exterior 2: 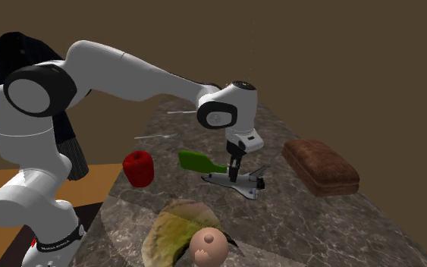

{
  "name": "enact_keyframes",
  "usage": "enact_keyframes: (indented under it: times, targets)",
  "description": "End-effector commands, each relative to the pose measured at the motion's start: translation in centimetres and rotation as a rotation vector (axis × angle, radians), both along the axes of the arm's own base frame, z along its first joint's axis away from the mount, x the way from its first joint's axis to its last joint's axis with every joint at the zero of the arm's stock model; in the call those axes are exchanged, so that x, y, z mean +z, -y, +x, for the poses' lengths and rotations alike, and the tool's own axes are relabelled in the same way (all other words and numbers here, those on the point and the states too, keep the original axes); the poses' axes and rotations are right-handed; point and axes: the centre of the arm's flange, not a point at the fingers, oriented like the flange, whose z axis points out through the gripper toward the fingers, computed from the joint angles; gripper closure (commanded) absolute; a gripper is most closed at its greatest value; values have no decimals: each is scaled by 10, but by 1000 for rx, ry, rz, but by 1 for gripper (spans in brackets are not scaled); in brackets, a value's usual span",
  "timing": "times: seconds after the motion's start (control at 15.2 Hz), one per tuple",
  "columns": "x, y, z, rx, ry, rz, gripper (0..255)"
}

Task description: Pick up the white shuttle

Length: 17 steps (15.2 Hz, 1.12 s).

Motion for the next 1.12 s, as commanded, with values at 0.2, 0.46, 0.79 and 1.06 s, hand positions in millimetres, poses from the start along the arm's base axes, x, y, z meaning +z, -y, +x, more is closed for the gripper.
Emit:
enact_keyframes:
  times: [0.2,0.46,0.79,1.06]
  targets:
    - [-2,1,0,0,-4,0,255]
    - [19,1,0,0,-4,0,255]
    - [45,1,0,0,-4,0,255]
    - [66,1,0,0,-4,0,255]
